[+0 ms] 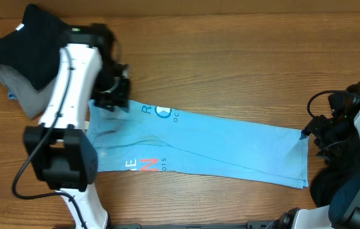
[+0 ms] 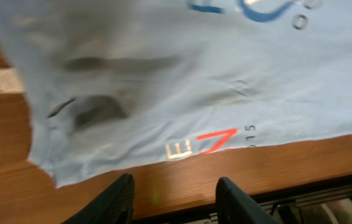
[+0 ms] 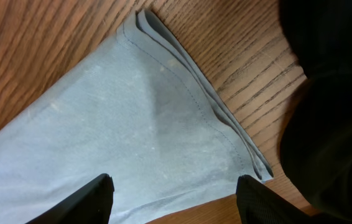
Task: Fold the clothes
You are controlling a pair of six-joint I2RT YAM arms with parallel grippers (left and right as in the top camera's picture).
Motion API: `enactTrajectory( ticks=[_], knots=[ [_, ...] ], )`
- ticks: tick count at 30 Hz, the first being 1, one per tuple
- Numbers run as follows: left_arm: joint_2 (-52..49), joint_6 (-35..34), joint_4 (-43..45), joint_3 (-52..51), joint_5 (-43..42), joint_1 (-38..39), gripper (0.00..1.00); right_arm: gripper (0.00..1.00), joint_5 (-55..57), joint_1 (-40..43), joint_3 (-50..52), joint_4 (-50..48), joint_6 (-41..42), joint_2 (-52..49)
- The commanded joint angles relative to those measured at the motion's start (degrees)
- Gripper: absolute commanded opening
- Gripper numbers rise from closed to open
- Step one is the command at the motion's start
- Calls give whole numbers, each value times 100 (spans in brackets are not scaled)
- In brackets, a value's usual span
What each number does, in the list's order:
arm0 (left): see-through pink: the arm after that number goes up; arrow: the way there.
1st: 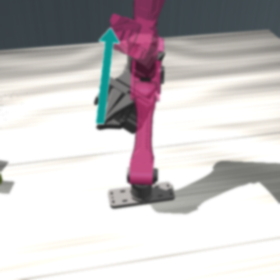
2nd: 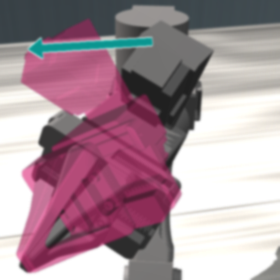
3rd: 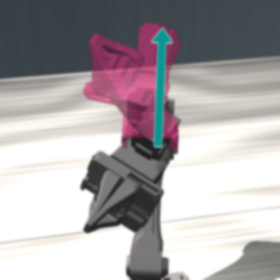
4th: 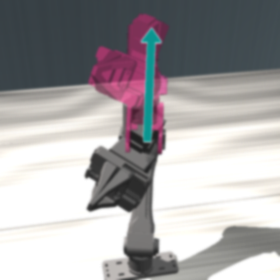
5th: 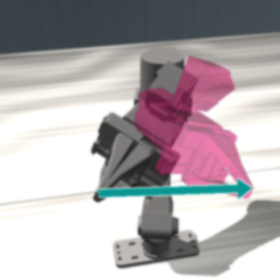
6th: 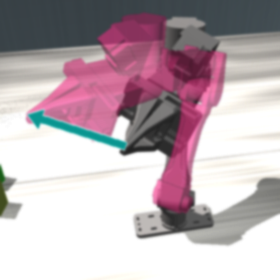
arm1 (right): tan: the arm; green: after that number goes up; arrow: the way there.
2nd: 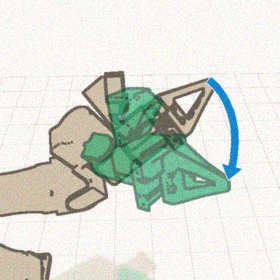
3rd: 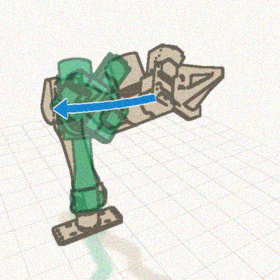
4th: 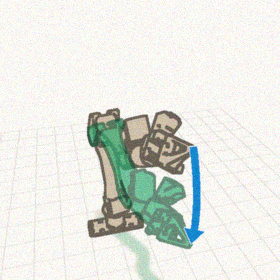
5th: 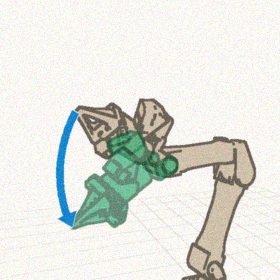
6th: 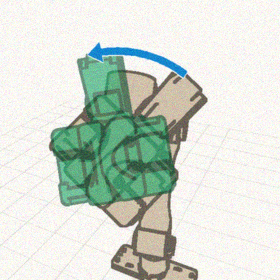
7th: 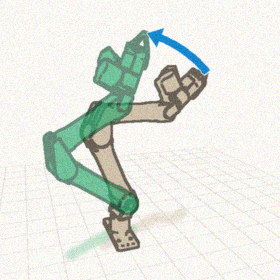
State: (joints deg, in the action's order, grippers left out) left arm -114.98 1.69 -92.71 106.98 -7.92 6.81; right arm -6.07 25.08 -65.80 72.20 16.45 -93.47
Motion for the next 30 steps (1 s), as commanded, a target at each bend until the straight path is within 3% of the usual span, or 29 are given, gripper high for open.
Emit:
enactTrajectory(
  ticks=[1, 11, 15, 25, 30],
  knots=[
    [109, -166, 55, -254, 164, 391, 48, 68, -52, 17, 11, -9, -44, 142],
    [109, -1204, 1193, -1333, 494, 752, 50, 80, -164, 17, 11, -201, -184, 142],
    [109, -1298, 1668, -1648, 597, 695, 52, 85, -511, 17, 11, -315, -476, 142],
    [109, -1394, 2710, -2924, 704, -155, 14, 88, -520, 17, 11, -514, -496, 142],
    [109, -1419, 3101, -3296, 614, -782, 7, 87, -525, 17, 11, -577, -492, 142]
  ],
)
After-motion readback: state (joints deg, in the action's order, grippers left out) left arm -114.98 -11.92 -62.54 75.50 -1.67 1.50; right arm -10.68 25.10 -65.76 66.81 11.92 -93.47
